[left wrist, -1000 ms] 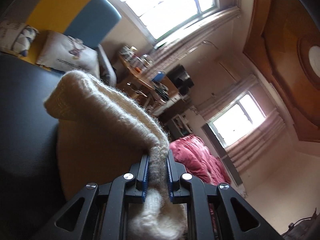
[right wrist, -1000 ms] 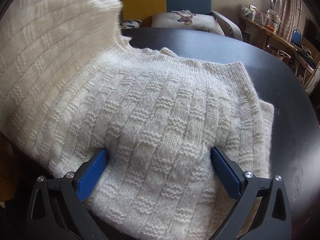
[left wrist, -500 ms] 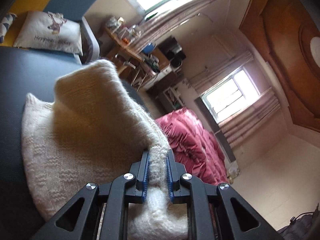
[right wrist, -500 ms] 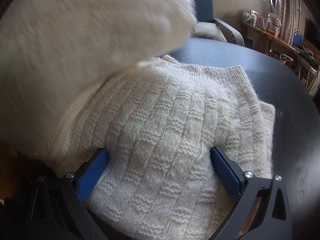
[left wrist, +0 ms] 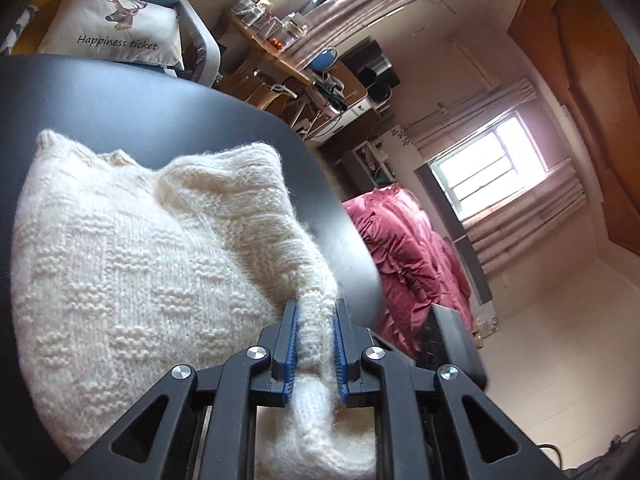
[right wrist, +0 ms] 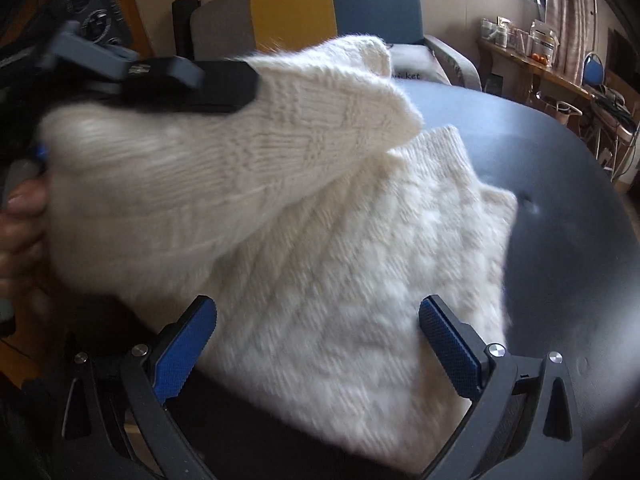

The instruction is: Fold clothes

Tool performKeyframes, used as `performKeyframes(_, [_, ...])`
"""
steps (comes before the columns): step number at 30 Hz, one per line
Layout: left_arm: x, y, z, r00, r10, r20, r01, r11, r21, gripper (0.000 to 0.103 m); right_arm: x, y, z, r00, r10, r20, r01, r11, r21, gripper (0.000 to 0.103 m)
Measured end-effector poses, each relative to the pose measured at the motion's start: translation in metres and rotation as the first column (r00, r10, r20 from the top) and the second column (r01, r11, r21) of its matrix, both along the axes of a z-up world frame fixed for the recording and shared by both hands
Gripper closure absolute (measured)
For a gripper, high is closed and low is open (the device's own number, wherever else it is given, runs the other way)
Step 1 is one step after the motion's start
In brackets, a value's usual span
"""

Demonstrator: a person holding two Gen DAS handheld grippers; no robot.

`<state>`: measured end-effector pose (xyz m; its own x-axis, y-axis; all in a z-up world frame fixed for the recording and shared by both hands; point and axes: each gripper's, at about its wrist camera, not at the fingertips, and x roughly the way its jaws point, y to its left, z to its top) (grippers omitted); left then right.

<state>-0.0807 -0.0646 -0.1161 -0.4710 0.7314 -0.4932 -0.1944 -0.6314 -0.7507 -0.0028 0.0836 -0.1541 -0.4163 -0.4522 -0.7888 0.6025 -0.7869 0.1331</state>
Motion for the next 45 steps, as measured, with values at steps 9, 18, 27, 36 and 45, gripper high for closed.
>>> performKeyframes(9, [-0.003,0.009,-0.023,0.996,-0.005,0.093,0.0,0.998,0.056,0.083,0.015,0.024,-0.002,0.997,-0.047,0.057,0.048,0.999,-0.011,0.0])
performKeyframes(18, [0.052,-0.055,0.018,0.999,0.039,-0.028,-0.041,0.996,-0.081,0.082,0.035,0.047,0.024,0.996,-0.075,0.043,0.073,0.996,0.047,0.0])
performKeyframes(27, [0.152,-0.095,0.0,0.998,-0.068,-0.012,0.068,0.997,-0.024,0.082,0.042,0.035,0.085,0.999,0.025,-0.032,-0.03,0.988,-0.154,0.0])
performKeyframes(36, [0.16,-0.054,-0.034,0.991,-0.13,-0.039,0.129,0.991,-0.019,0.082,0.051,-0.018,0.09,0.975,0.222,-0.022,-0.223,0.972,-0.076,0.0])
performKeyframes(45, [0.156,-0.062,-0.051,0.999,0.027,-0.043,-0.026,0.999,0.029,0.074,0.026,-0.029,0.067,0.977,0.208,0.046,-0.206,0.978,-0.043,0.0])
